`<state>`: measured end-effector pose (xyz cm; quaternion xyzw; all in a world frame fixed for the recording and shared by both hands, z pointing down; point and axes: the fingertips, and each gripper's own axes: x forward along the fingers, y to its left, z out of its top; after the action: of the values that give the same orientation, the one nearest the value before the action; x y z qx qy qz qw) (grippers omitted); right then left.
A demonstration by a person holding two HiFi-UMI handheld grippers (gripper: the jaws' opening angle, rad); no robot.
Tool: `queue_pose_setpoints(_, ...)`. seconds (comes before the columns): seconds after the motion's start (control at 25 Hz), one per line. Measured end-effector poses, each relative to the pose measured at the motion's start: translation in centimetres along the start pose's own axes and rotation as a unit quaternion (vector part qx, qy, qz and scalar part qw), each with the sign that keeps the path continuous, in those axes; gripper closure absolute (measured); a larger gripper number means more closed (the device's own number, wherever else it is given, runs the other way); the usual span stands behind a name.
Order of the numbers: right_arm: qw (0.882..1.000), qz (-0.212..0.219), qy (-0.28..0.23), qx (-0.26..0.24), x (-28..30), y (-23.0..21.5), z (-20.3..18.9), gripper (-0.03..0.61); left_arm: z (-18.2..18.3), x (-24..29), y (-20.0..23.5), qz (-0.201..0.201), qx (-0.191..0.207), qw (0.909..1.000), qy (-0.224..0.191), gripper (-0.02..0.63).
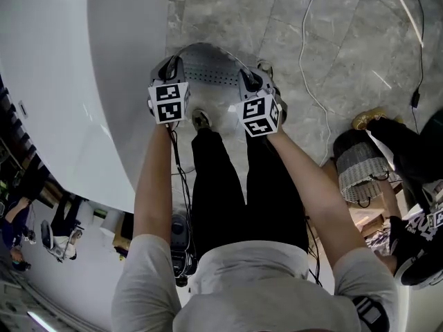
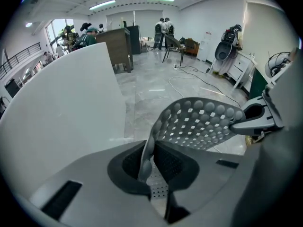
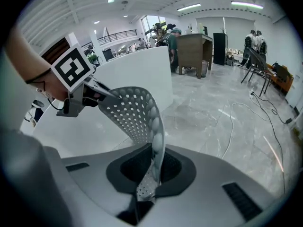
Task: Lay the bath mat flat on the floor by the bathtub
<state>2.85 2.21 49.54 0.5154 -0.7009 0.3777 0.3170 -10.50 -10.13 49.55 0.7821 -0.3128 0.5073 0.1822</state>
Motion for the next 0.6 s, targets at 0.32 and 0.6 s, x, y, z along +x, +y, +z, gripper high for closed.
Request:
queue_pose_setpoints(0.32,1.000,-0.001,0.001,0.002,0.6,-1.0,-0.7,0.554,-0.8,0.0,-1.1,0.009,0.002,0.9998,0.017,0.583)
queue_pose_setpoints(0.6,0.999,-0.004,0.018,-0.033,1.1,0.7,-1.3,0.552,-2.6,-0.1,-0.6,0.014,-0.003,0.9998,0.015,0.583)
